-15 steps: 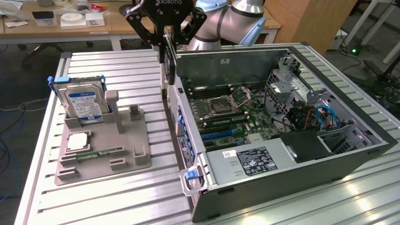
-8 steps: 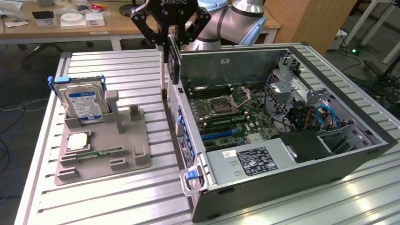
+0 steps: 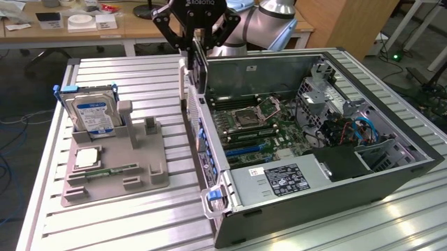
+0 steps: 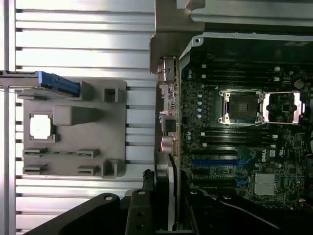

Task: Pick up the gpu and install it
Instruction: 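Pick up the gpu and move the gpu toward the slot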

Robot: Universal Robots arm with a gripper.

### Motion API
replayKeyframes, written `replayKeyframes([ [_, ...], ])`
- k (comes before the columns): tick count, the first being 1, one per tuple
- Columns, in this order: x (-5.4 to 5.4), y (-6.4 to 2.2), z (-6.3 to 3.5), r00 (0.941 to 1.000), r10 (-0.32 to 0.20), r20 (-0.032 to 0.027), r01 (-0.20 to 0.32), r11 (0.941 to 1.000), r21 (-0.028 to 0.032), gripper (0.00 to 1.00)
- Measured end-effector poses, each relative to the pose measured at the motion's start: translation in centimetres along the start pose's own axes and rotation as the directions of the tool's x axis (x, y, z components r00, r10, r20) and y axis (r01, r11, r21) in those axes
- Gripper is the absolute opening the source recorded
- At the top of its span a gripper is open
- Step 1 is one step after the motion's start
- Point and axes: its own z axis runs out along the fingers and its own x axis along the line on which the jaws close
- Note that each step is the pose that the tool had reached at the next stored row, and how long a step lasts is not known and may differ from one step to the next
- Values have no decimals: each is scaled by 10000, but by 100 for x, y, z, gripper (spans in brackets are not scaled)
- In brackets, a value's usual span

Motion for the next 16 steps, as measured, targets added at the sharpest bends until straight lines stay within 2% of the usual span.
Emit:
replayKeyframes([
  [16,-189,-1,-1,10000,0,-1,0,10000,0,28],
])
